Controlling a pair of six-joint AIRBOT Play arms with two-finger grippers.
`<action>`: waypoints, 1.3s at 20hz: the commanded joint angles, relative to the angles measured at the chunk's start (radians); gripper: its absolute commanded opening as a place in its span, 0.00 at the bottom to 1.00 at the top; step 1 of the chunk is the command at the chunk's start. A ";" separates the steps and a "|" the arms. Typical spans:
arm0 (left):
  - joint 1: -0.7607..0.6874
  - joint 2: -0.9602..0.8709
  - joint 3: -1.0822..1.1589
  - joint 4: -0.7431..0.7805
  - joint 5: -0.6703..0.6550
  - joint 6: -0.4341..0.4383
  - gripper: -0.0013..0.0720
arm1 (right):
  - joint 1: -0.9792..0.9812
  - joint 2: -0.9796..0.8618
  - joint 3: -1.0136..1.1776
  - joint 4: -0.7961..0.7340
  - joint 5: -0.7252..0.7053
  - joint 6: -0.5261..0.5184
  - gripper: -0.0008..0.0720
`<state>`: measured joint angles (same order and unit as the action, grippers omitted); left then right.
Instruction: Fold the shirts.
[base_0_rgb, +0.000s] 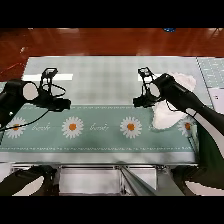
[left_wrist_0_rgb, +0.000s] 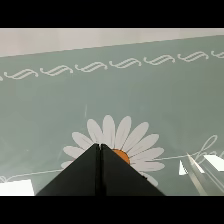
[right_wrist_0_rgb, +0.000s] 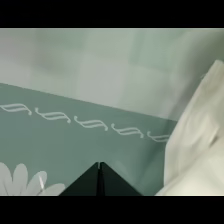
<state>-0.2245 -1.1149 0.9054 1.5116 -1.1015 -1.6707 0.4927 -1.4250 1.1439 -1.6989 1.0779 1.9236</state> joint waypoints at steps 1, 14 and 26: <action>0.000 -0.006 0.000 0.000 0.002 0.008 0.05 | 0.001 -0.001 0.000 0.014 -0.095 0.003 0.04; 0.205 0.034 0.028 -0.175 0.107 -0.006 0.71 | -0.428 0.139 0.167 -0.186 0.032 -0.060 0.58; 0.037 0.046 -0.104 -0.301 0.227 -0.010 0.71 | -0.620 -0.164 -0.006 0.232 -0.135 -0.202 0.31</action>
<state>-0.1669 -1.0691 0.8070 1.2392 -0.9039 -1.6802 -0.1192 -1.5307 1.1393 -1.5696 0.9585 1.7523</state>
